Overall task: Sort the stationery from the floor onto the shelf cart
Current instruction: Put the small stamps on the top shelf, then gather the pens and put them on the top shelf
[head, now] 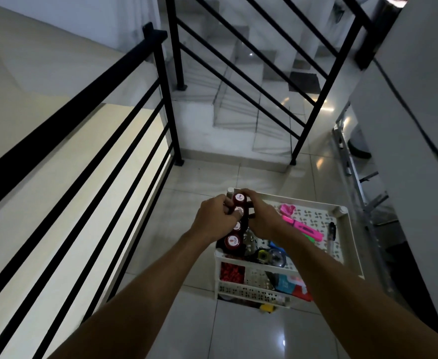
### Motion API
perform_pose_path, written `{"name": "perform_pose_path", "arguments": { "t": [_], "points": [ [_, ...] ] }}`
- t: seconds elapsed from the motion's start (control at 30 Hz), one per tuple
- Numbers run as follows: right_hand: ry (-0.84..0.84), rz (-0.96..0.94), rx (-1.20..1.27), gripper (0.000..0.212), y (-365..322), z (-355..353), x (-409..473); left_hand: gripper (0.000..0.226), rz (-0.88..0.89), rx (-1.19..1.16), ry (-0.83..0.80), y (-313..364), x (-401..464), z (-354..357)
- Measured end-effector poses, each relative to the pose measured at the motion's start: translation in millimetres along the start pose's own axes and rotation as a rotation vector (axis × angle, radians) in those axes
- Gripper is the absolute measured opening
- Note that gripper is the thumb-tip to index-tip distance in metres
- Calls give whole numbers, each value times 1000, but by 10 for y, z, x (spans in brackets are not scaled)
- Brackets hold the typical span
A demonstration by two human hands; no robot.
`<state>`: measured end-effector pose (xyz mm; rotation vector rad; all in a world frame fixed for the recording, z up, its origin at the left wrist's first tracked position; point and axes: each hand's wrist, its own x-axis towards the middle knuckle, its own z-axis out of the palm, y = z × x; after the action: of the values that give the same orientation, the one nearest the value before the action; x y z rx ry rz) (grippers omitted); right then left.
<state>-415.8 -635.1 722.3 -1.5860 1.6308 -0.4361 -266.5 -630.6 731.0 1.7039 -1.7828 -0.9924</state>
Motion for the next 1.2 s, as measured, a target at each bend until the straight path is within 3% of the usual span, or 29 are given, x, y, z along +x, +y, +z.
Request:
{"name": "perform_pose_path", "arguments": {
  "t": [0.43, 0.83, 1.0, 1.2],
  "points": [
    [323, -13, -62, 84, -160, -1, -1197, 63, 376, 306, 218, 19, -968, -479],
    [520, -130, -256, 75, -494, 511, -3045, 46, 743, 353, 225, -8, -2730, -753],
    [552, 8, -298, 71, 53, 791, -3473, 48, 757, 383, 80, -276, -3141, -335],
    [513, 180, -295, 70, 1428, 1642, -4038, 59, 520, 483, -298, -1165, -3599, 740]
  ]
}}
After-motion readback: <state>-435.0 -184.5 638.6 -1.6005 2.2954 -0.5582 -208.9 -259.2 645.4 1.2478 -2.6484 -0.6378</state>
